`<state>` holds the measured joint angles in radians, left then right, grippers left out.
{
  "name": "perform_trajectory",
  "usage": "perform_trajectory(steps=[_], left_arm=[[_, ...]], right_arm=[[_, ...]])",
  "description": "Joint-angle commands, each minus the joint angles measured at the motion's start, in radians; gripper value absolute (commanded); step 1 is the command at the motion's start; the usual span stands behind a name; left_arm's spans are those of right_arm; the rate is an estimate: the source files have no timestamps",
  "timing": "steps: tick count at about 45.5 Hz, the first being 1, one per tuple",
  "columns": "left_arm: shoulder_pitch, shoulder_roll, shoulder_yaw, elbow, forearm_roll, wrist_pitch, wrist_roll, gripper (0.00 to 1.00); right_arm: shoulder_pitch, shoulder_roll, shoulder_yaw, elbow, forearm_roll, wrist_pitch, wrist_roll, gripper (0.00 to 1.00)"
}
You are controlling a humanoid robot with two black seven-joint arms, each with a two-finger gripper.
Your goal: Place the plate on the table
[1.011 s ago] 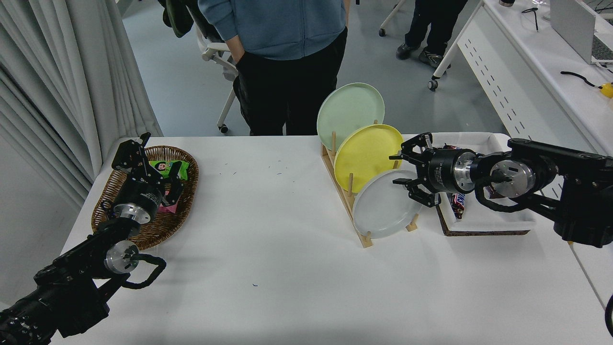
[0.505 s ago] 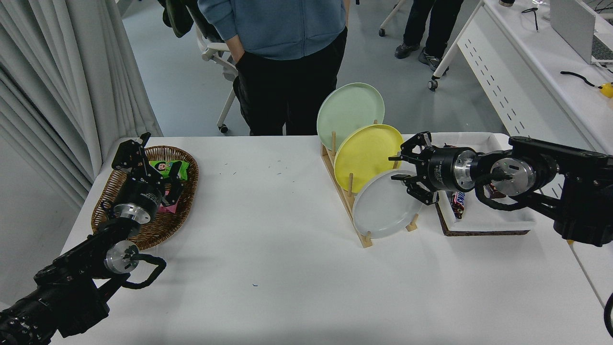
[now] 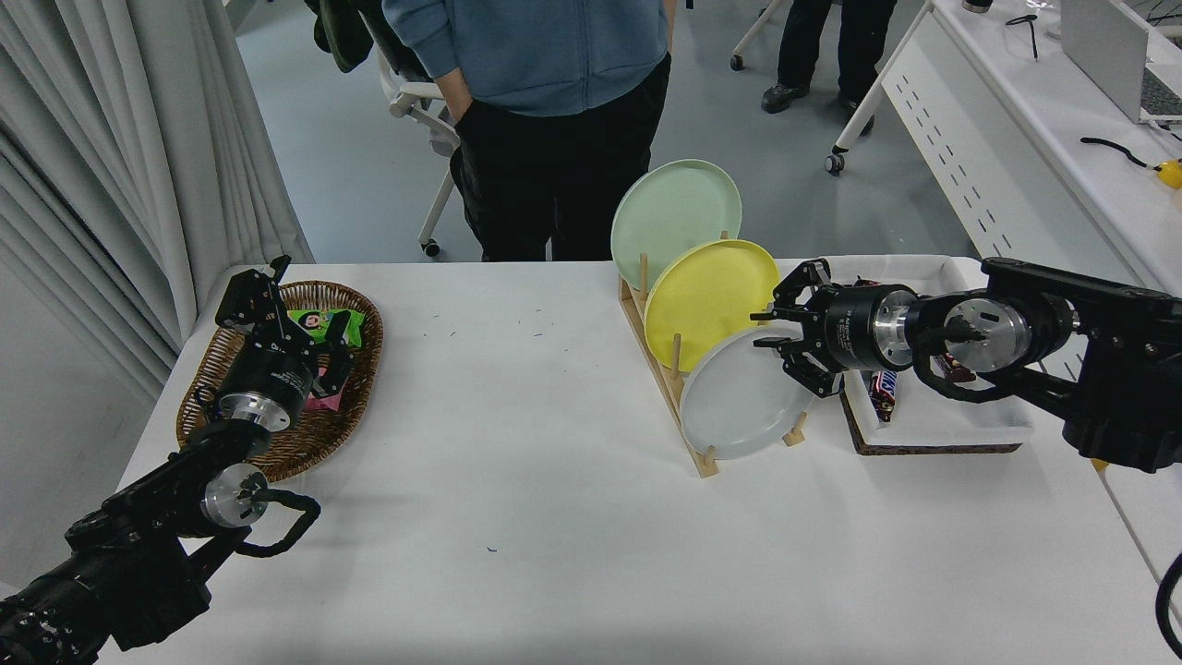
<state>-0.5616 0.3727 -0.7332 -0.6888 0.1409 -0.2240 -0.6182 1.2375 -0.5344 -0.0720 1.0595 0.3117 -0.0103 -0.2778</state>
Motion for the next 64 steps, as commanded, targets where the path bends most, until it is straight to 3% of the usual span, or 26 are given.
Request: perform_trajectory(steps=[1,33,42,47,64], left_arm=[[0.000,0.000,0.000,0.000,0.000,0.000,0.000,1.00],[0.000,0.000,0.000,0.000,0.000,0.000,0.000,1.00],[0.000,0.000,0.000,0.000,0.000,0.000,0.000,1.00],[0.000,0.000,0.000,0.000,0.000,0.000,0.000,1.00],[-0.001,0.000,0.000,0.000,0.000,0.000,0.000,1.00]], right_arm=[[-0.003,0.001,0.024,-0.001,0.007,-0.008,-0.018,0.27],[-0.009,0.007,0.034,-0.006,0.007,-0.033,-0.043,0.18],[-0.009,0.013,0.046,-0.016,0.007,-0.034,-0.043,0.12],[-0.009,0.014,0.047,-0.016,0.007,-0.033,-0.044,0.04],[-0.015,0.011,0.069,-0.013,0.004,-0.020,-0.063,0.00]])
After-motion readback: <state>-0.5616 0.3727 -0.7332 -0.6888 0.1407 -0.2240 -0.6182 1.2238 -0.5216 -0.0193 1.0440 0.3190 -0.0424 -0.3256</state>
